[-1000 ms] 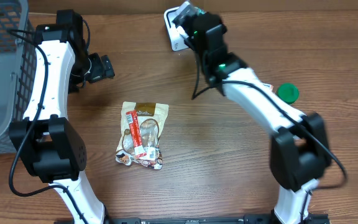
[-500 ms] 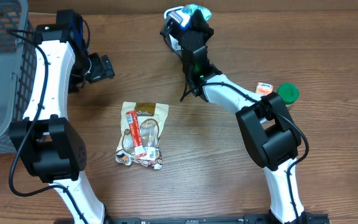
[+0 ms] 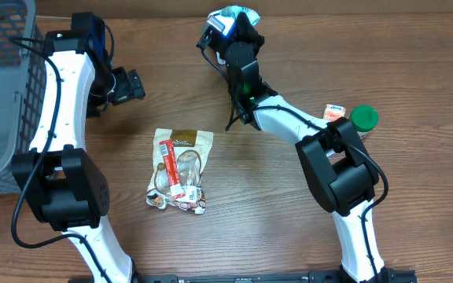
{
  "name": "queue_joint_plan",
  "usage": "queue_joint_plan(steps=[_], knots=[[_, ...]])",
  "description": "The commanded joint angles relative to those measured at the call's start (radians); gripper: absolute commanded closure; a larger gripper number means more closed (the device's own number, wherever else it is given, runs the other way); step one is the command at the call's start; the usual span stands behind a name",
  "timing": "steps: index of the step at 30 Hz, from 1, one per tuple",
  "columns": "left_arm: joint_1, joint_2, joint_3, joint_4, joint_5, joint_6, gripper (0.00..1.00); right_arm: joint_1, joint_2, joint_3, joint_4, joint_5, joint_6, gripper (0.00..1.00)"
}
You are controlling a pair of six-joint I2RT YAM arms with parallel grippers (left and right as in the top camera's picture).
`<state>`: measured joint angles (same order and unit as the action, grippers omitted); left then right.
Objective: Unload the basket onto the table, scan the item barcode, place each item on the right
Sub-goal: 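Hold the wipes pack in front of the scanner window, then move the wipes pack right and set it down beside the jar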
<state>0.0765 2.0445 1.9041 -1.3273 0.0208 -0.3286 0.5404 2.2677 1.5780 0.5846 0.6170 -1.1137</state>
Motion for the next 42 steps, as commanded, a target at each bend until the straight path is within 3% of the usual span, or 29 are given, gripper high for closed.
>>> queue_joint_plan(steps=[1,14,20,24,29,31,36,42], knots=[[0.002,0.002,-0.005,0.0,-0.01,0.022,0.0,0.005,0.035,0.018,0.004,-0.011,0.024,0.96],[0.002,0.002,-0.005,0.0,-0.01,0.022,0.0,0.005,0.05,0.018,-0.06,-0.005,0.151,0.96],[0.002,0.002,-0.005,0.0,-0.01,0.022,0.0,0.028,0.016,0.024,-0.039,0.201,0.224,0.97],[0.002,0.002,-0.005,0.0,-0.01,0.022,0.0,0.043,-0.078,0.024,-0.13,0.237,0.233,0.97],[0.002,0.002,-0.005,0.0,-0.01,0.022,0.0,0.048,-0.249,0.024,-0.408,0.208,0.429,0.97],[0.002,0.002,-0.005,0.0,-0.01,0.022,0.0,0.038,-0.35,0.024,-0.642,0.087,0.594,0.97],[0.002,0.002,-0.005,0.0,-0.01,0.022,0.0,-0.029,-0.485,0.024,-1.038,-0.232,0.863,0.97],[0.002,0.002,-0.005,0.0,-0.01,0.022,0.0,-0.154,-0.497,0.018,-1.41,-0.562,0.991,0.96]])
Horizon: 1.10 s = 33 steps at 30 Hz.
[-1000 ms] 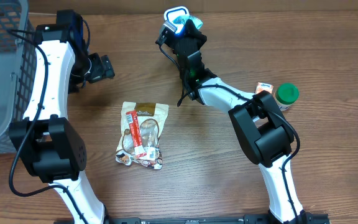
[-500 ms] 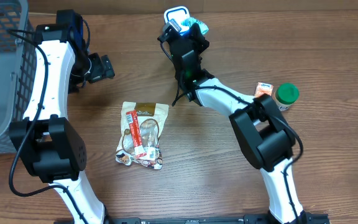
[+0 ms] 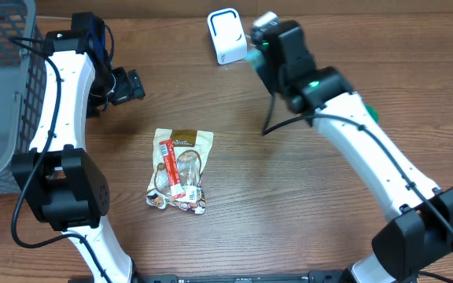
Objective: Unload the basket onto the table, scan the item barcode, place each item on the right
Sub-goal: 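Move the wipes pack right and set it down beside the jar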
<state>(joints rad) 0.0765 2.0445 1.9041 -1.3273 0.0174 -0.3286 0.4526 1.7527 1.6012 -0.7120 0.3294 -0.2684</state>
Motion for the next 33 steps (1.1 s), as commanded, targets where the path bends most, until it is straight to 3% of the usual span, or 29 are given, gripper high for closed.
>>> queue_joint_plan(steps=[1,5,15,19,20,21,24,25,27,30,33], knots=[[0.002,0.002,-0.005,0.0,-0.006,0.022,0.0,-0.084,0.023,-0.011,-0.158,-0.315,0.146,0.96],[0.002,0.002,-0.005,0.0,-0.006,0.022,0.0,-0.157,0.045,-0.061,-0.267,-0.407,0.145,0.96],[0.002,0.002,-0.005,0.0,-0.006,0.022,0.0,-0.279,0.048,-0.213,-0.183,-0.293,0.138,0.96],[0.002,0.002,-0.005,0.0,-0.006,0.022,0.0,-0.296,0.048,-0.221,-0.165,-0.293,0.138,0.83],[0.002,0.002,-0.005,0.0,-0.006,0.022,0.0,-0.296,0.048,-0.221,-0.161,-0.293,0.138,0.71],[0.002,0.002,-0.005,0.0,-0.006,0.022,0.0,-0.297,0.048,-0.221,-0.155,-0.293,0.138,0.53],[0.002,0.002,-0.005,0.0,-0.006,0.022,0.0,-0.297,0.048,-0.221,-0.132,-0.294,0.16,0.3],[0.002,0.002,-0.005,0.0,-0.006,0.022,0.0,-0.297,0.048,-0.221,-0.123,-0.295,0.191,0.27],[0.002,0.002,-0.005,0.0,-0.006,0.022,0.0,-0.295,0.048,-0.221,-0.111,-0.336,0.27,0.27],[0.002,0.002,-0.005,0.0,-0.006,0.022,0.0,-0.295,0.048,-0.221,-0.127,-0.558,0.357,0.32],[0.002,0.002,-0.005,0.0,-0.006,0.022,0.0,-0.29,0.048,-0.221,-0.168,-0.765,0.377,0.45]])
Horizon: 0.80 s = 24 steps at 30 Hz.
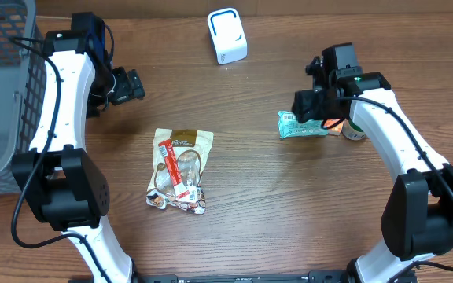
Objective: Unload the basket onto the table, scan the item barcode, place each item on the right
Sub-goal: 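Move the wipes pack right and set it down beside the jar, then release the wipes and move the right gripper to the red stick snacks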
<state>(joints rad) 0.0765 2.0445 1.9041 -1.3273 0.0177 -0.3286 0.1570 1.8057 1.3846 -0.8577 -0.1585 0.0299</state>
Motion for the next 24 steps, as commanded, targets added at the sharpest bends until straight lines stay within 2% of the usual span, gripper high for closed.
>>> queue_joint_plan(steps=[1,4,9,14,21,24], knots=[[0.002,0.002,-0.005,0.0,-0.006,0.022,0.0,0.013,-0.005,-0.004,-0.037,-0.327,0.079,0.48],[0.002,0.002,-0.005,0.0,-0.006,0.022,0.0,0.059,-0.005,-0.004,-0.076,-0.428,0.078,0.51],[0.002,0.002,-0.005,0.0,-0.006,0.022,0.0,0.211,-0.005,-0.004,-0.119,-0.423,0.076,0.51],[0.002,0.002,-0.005,0.0,-0.006,0.022,0.0,0.397,-0.005,-0.004,-0.09,-0.404,0.099,0.53],[0.002,0.002,-0.005,0.0,-0.006,0.022,0.0,0.654,-0.004,-0.005,0.046,-0.068,0.282,0.53],[0.002,0.002,-0.005,0.0,-0.006,0.022,0.0,0.737,-0.004,-0.005,0.093,0.046,0.289,0.53]])
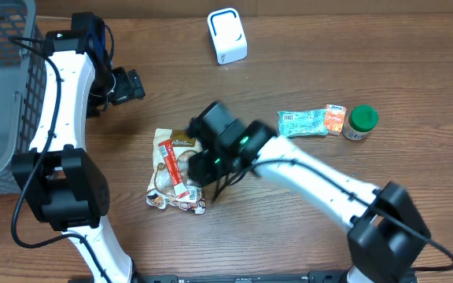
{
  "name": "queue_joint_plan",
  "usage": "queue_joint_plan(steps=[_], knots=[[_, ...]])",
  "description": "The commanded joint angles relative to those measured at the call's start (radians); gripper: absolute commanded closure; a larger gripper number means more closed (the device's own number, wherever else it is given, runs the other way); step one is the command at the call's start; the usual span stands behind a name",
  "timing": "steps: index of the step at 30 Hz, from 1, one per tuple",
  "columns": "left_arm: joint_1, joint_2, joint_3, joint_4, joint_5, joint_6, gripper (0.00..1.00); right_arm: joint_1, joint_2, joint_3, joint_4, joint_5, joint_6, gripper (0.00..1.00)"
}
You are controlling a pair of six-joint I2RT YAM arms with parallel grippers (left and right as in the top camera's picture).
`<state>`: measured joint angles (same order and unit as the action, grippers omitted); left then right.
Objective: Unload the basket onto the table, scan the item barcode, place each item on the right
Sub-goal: 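Release the wipes and move the right gripper to the red stick snacks, then grasp the red stick snacks on the snack bag with the right gripper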
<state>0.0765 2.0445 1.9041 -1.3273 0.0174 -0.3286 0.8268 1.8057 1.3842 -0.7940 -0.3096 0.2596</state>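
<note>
A white barcode scanner (226, 35) stands at the back centre. A clear snack bag (181, 171) with a red-labelled item inside lies left of centre. My right gripper (197, 168) hangs over the bag's right side; blur hides whether its fingers touch it. A green packet (303, 123) lies flat on the table at the right, barcode label up. My left gripper (136, 85) hovers open and empty at the left, well behind the bag.
A grey wire basket fills the far left edge. A small orange packet (334, 118) and a green-lidded jar (362, 119) sit just right of the green packet. The right arm stretches diagonally across the table's middle.
My right gripper was above the green packet at the right; now it is over the snack bag left of centre. The packet stays on the table. The left arm has not moved.
My right gripper held the green packet up at the scanner. Then it was to the scanner's right with the packet. Then the packet lay beside the orange packet and jar with the gripper above it. Now the gripper is at the snack bag.
</note>
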Motion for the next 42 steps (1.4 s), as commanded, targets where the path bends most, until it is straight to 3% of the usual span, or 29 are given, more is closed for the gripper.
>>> queue_joint_plan(steps=[1,5,18,28,34,42], knots=[[0.002,0.002,-0.005,0.0,-0.006,0.022,0.0,0.089,-0.003,-0.004,0.043,0.229,0.06,0.53],[0.002,0.002,-0.005,0.0,-0.006,0.022,0.0,0.146,0.01,-0.005,0.099,0.301,0.059,0.53],[0.002,0.002,-0.005,0.0,-0.006,0.022,0.0,0.183,0.145,-0.005,0.203,0.281,0.059,0.56],[0.002,0.002,-0.005,0.0,-0.006,0.022,0.0,0.183,0.219,-0.005,0.206,0.23,0.059,0.72],[0.002,0.002,-0.005,0.0,-0.006,0.022,0.0,0.183,0.218,-0.005,0.207,0.229,0.059,0.95],[0.002,0.002,-0.005,0.0,-0.006,0.022,0.0,0.175,0.154,0.0,0.193,0.214,0.058,0.96]])
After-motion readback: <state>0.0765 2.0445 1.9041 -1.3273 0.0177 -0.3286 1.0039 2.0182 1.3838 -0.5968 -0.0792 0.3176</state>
